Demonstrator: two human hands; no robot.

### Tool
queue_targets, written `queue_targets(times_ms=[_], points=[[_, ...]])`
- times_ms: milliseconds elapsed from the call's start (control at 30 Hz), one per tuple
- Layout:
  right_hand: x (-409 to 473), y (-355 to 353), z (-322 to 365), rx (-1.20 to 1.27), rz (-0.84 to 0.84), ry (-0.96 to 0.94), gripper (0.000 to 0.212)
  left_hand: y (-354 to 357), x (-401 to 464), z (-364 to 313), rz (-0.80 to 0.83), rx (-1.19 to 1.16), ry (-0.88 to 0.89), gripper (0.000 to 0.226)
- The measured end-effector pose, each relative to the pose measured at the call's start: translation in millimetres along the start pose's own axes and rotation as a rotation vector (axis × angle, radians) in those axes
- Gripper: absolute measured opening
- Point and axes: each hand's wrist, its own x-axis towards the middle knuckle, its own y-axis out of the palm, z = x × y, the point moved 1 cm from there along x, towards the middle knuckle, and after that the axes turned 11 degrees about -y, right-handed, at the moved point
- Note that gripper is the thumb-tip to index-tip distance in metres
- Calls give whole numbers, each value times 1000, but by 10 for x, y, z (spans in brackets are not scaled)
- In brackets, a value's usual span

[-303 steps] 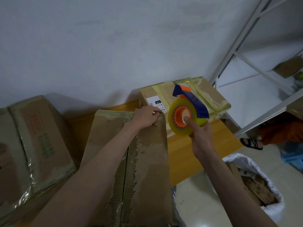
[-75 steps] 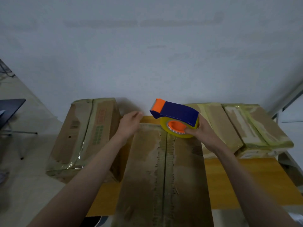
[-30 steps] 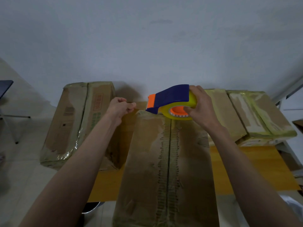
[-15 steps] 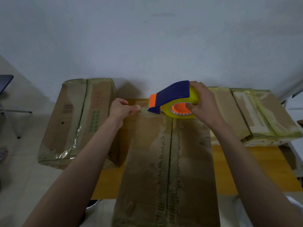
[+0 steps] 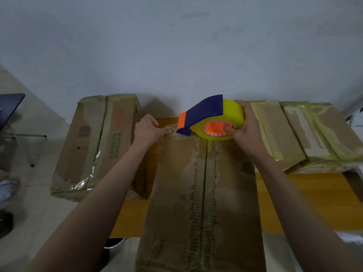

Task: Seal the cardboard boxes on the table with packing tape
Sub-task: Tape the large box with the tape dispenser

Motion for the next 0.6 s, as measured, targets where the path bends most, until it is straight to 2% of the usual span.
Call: queue_targets(times_ms=[100, 200, 300, 367, 500, 600], points=[[-37, 2, -89, 79, -11, 64, 63, 21, -93, -41, -60, 133, 106, 40], [-59, -14, -115, 116, 1, 78, 60, 23, -246, -34, -147, 251, 200, 45], [-75, -17, -132, 132, -13, 72, 58, 130, -500, -25, -238, 356, 438, 44], [-85, -14, -129, 143, -13, 68, 58, 291, -672, 21, -209, 378, 513, 51], [-113, 0, -133, 143, 8, 62, 59, 502, -730, 219, -42, 287, 455, 67], [-118, 8, -128, 156, 12, 84, 62, 538, -702, 291, -38, 366, 494, 76]])
